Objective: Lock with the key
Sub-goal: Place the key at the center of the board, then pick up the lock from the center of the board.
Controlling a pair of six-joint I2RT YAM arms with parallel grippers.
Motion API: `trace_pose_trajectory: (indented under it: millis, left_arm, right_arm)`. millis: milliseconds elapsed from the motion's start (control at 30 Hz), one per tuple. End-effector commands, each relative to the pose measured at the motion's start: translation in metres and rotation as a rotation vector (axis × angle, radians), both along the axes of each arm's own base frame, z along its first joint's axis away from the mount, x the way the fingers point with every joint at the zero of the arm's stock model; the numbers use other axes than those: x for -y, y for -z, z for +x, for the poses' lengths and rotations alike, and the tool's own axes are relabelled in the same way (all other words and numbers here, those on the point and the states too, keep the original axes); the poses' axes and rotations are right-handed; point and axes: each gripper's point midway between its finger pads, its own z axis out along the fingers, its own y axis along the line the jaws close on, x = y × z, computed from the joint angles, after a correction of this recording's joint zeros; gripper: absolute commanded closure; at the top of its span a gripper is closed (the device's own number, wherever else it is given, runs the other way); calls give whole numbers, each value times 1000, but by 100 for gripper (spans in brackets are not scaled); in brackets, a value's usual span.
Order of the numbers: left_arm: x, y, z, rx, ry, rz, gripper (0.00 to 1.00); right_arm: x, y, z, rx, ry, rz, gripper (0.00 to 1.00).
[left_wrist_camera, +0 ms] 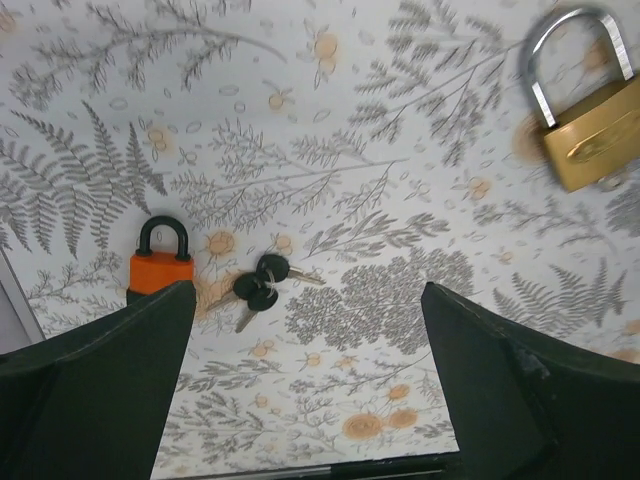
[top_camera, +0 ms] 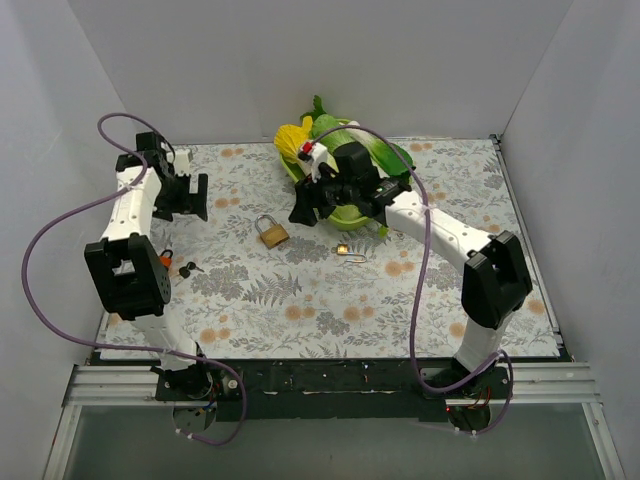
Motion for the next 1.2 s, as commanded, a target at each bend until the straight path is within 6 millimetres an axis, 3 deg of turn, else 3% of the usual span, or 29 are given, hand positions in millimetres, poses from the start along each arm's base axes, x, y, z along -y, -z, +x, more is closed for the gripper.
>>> trace_pose_trajectory:
  millis: [0, 100, 200, 233, 300, 433, 500, 633, 833, 1167]
  left_arm:
    - [16, -77, 19, 214, -70, -103, 2]
    - [21, -108, 29, 300, -116, -146, 2]
    - [25, -124, 26, 349, -124, -163, 2]
    - [23, -123, 25, 353, -137, -156, 2]
    - [17, -123, 23, 366, -180, -132, 2]
    - [14, -125, 18, 389, -227, -125, 2]
    - [13, -126, 15, 390, -239, -123, 2]
    - [12, -124, 10, 384, -249, -115, 2]
    - [10, -124, 6, 387, -264, -104, 2]
    - [11, -121, 1, 380, -266, -106, 2]
  right_arm:
    - [-20, 12, 17, 109, 81, -129, 36]
    - [-35, 26, 20, 120, 97, -172, 32]
    - [-45, 40, 26, 119, 161, -216, 24]
    - [-52, 52, 23, 114, 159, -243, 19]
    - [-55, 56, 30, 141, 227, -273, 15]
    - [-70, 79, 28, 174, 256, -330, 15]
    - [-72, 81, 33, 196, 292, -342, 13]
    - [-74, 105, 45, 202, 349, -389, 8]
    - [-82, 132, 47, 182, 333, -405, 6]
    - [-102, 145, 47, 153, 283, -372, 5]
